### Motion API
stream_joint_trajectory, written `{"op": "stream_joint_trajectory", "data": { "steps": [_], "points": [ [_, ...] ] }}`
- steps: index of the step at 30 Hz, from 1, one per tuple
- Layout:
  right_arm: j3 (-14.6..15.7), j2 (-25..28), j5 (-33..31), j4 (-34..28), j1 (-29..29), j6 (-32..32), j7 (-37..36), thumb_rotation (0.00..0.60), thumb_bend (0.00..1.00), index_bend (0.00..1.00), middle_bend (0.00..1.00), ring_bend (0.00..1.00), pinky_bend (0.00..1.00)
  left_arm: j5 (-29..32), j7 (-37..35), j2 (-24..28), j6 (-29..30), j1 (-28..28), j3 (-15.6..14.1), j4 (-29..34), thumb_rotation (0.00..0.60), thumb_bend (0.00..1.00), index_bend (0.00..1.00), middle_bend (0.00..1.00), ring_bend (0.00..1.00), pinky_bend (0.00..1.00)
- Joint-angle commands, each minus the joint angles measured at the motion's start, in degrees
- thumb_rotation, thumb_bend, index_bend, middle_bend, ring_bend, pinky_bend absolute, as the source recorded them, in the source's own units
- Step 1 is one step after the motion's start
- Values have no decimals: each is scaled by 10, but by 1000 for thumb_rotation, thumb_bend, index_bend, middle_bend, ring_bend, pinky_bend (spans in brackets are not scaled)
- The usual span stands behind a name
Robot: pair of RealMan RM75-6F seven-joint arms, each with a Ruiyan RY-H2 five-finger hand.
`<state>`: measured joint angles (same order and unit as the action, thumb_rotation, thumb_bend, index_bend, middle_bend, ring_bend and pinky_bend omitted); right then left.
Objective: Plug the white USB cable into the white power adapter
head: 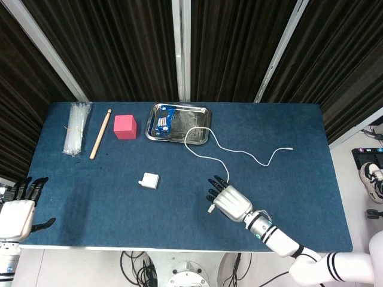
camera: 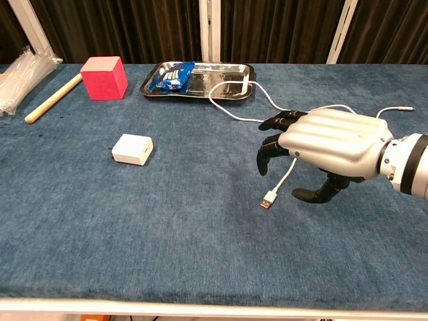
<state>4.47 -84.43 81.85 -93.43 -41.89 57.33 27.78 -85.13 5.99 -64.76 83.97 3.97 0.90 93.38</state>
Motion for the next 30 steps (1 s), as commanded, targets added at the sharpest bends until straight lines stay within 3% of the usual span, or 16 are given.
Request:
{"op": "stream_joint_trajectory", "data": {
  "steps": [1, 7, 13, 30],
  "points": [
    [15, -27, 88, 89, -1, 14, -107, 600, 288, 362, 282, 8, 0, 2, 5, 2, 1, -1, 0, 5, 600, 49, 85, 109, 2, 0],
    [28, -47, 144, 158, -1, 34, -186, 600, 289, 378, 295, 15, 0, 4, 16, 6, 1, -2, 0, 17, 600, 49, 85, 109, 2, 0],
    [30, -62, 165, 193, 1, 40, -214, 600, 288, 385, 296, 15, 0, 7, 24, 7, -2, -1, 0, 25, 600, 50, 85, 109, 2, 0],
    [20, -83, 182, 234, 1, 43, -234, 600, 288, 458, 307, 29, 0, 13, 28, 8, -7, 2, 2, 29, 600, 49, 85, 109, 2, 0]
  ]
}}
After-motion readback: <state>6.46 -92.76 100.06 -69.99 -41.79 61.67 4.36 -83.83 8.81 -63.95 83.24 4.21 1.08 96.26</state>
